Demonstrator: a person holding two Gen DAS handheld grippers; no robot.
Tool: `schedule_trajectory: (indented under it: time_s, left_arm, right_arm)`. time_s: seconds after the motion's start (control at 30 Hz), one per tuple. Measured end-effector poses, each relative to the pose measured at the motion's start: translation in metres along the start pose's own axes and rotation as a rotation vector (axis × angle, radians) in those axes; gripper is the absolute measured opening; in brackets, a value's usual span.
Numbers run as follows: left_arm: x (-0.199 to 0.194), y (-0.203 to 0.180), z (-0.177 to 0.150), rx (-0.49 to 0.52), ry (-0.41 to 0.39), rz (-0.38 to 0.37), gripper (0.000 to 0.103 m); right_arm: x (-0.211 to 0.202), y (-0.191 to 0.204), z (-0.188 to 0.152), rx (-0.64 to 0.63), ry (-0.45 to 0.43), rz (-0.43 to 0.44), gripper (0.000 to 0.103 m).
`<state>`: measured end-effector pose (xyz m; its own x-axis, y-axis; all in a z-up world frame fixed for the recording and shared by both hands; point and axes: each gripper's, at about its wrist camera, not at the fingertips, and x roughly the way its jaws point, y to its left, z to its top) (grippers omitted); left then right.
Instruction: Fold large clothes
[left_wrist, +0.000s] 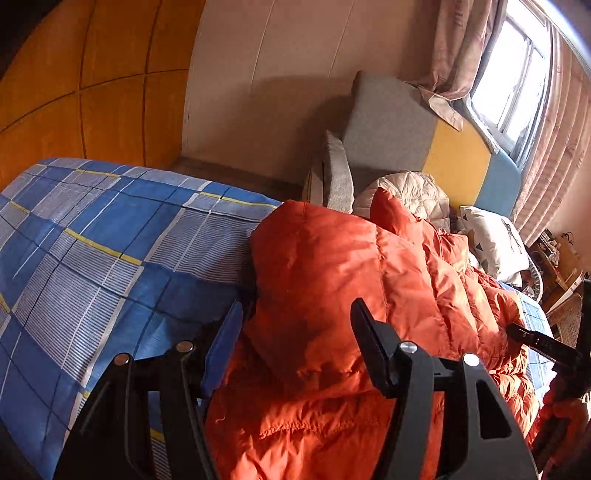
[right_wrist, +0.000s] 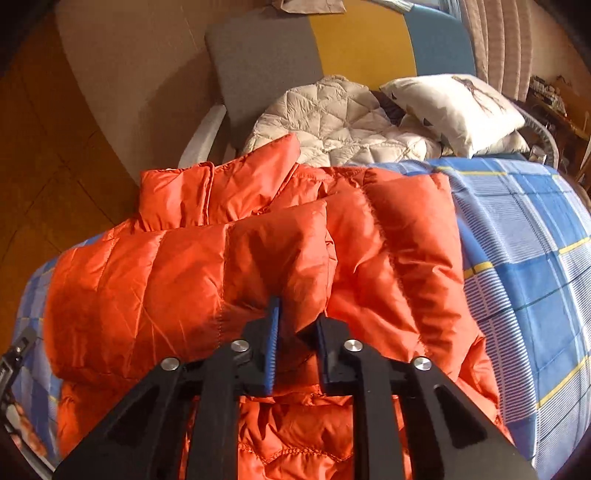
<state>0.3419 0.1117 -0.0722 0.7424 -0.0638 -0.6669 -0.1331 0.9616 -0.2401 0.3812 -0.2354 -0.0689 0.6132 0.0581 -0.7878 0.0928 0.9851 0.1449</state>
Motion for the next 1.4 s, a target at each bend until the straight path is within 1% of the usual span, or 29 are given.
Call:
schedule_trajectory:
  time_s: [0.07,0.17,0.3,0.37,0.47,0.5,0.6,0.63,0.7,0.73,0.77,0.8,0.83,0.87,0.93,1.03,1.1,1.2,1.3,1.4]
  left_arm:
    - [0.002,-0.004,0.005,0.016,-0.004,-0.012,0.060]
    - [0.007,-0.015,0.011,0.049,-0.003,-0.022,0.059]
    - [0.014,-0.036,0.014,0.104,0.007,-0.035,0.058]
    - [0.020,-0.046,0.014,0.130,0.023,-0.029,0.058]
    - [0.031,-0.056,0.014,0.154,0.048,-0.022,0.057]
    - [0.034,-0.058,0.014,0.155,0.055,-0.023,0.057]
    - [0.043,-0.063,0.014,0.174,0.078,-0.021,0.057]
    - [0.047,-0.065,0.013,0.182,0.085,-0.013,0.057]
    - [0.048,-0.065,0.013,0.183,0.080,-0.010,0.056]
    - [0.049,-0.066,0.013,0.180,0.076,-0.010,0.056]
    - [0.051,-0.065,0.014,0.174,0.075,-0.014,0.056]
    - [0.051,-0.064,0.015,0.169,0.072,-0.019,0.056]
    - [0.053,-0.065,0.015,0.172,0.069,-0.018,0.056]
    - [0.054,-0.065,0.015,0.175,0.067,-0.018,0.056]
    - [0.056,-0.066,0.017,0.173,0.062,-0.018,0.057]
    - [0.061,-0.069,0.020,0.172,0.058,-0.020,0.058]
    - [0.067,-0.072,0.021,0.188,0.060,-0.013,0.060]
    - [0.076,-0.075,0.021,0.209,0.068,-0.005,0.061]
    - [0.087,-0.076,0.018,0.217,0.075,-0.003,0.063]
    - [0.098,-0.076,0.011,0.226,0.082,0.002,0.065]
  right_arm:
    - [-0.007,-0.002,0.002,-0.030,-0.039,-0.054,0.012]
    - [-0.010,-0.013,0.004,-0.034,-0.063,-0.136,0.012]
    - [-0.003,-0.027,0.003,-0.026,-0.043,-0.198,0.012]
    - [0.001,-0.030,0.002,-0.031,-0.035,-0.269,0.012]
    - [0.007,-0.035,0.001,-0.028,-0.029,-0.339,0.012]
    - [0.010,-0.037,0.001,-0.022,-0.019,-0.337,0.012]
    - [0.012,-0.035,0.001,-0.057,-0.019,-0.371,0.013]
    - [0.011,-0.036,0.002,-0.045,-0.011,-0.356,0.015]
    - [0.004,-0.034,0.004,-0.045,-0.035,-0.355,0.038]
    - [-0.002,-0.032,0.005,-0.040,-0.063,-0.324,0.046]
    - [-0.009,-0.029,0.007,-0.036,-0.094,-0.301,0.064]
    - [-0.015,-0.025,0.009,-0.037,-0.127,-0.287,0.076]
    - [-0.021,-0.019,0.012,-0.038,-0.160,-0.258,0.076]
    - [-0.023,-0.012,0.015,-0.042,-0.173,-0.215,0.076]
    - [-0.020,0.003,0.022,-0.058,-0.174,-0.157,0.076]
    - [-0.004,0.023,0.027,-0.078,-0.168,-0.107,0.076]
    - [0.011,0.032,0.027,-0.093,-0.160,-0.115,0.076]
    - [0.034,0.030,0.024,-0.074,-0.121,-0.135,0.076]
    - [0.046,0.026,0.014,-0.094,-0.130,-0.152,0.076]
    - [0.054,0.025,0.006,-0.122,-0.154,-0.159,0.079]
